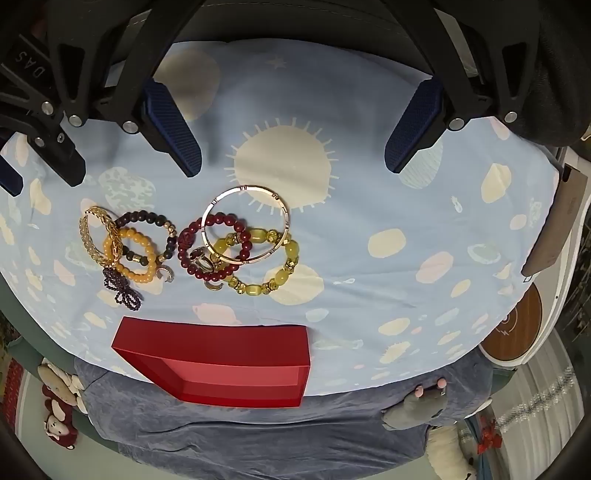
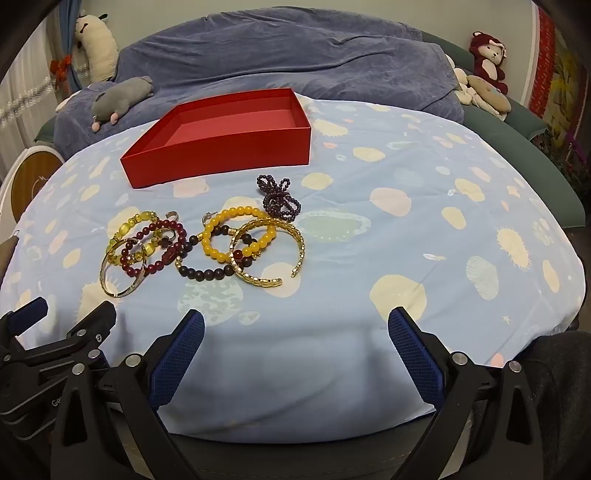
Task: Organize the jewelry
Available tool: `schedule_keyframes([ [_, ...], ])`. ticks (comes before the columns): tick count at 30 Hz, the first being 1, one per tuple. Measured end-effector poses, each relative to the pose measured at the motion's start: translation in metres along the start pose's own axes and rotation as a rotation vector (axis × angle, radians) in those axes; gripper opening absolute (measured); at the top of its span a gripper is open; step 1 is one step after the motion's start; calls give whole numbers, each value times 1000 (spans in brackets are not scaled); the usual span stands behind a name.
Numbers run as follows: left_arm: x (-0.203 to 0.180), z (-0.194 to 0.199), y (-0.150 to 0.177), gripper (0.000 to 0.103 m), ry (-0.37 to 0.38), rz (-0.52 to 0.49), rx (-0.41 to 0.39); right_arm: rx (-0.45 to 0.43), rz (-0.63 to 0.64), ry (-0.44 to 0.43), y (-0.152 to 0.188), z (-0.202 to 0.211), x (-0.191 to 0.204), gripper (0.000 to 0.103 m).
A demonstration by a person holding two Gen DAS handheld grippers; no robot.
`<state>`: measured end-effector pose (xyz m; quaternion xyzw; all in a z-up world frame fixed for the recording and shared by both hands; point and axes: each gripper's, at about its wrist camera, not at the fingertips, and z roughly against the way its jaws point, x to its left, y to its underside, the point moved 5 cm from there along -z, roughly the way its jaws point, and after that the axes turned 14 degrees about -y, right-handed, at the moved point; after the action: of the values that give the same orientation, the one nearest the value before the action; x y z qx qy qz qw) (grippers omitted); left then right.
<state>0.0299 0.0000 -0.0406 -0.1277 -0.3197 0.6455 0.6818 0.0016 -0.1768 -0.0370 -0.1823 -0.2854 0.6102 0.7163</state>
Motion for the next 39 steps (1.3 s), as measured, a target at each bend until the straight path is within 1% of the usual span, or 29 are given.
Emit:
schedule_keyframes([
  [1,0,0,0,95,-3,0,-1,-11,5,2,0,1,1,96],
  [7,-1,0,-1,95,-8,-1,-2,-12,7,5,-1,2,1,96],
  [10,-5,-2,-1,92,-18,-5,-16,-16,11,8,-1,3,0,96],
  [14,-9,4,2,92,-29,-1,-16,-4,20,19,3,2,2,96],
  [16,0,2,0,92,-16,4,-6,-3,27,24,1,2,4,96],
  [30,1,-1,0,92,-1,2,4,2,17,13,1,1,4,96],
  [39,0,0,0,92,3,7,-5,-2,16,6,1,0,4,96],
])
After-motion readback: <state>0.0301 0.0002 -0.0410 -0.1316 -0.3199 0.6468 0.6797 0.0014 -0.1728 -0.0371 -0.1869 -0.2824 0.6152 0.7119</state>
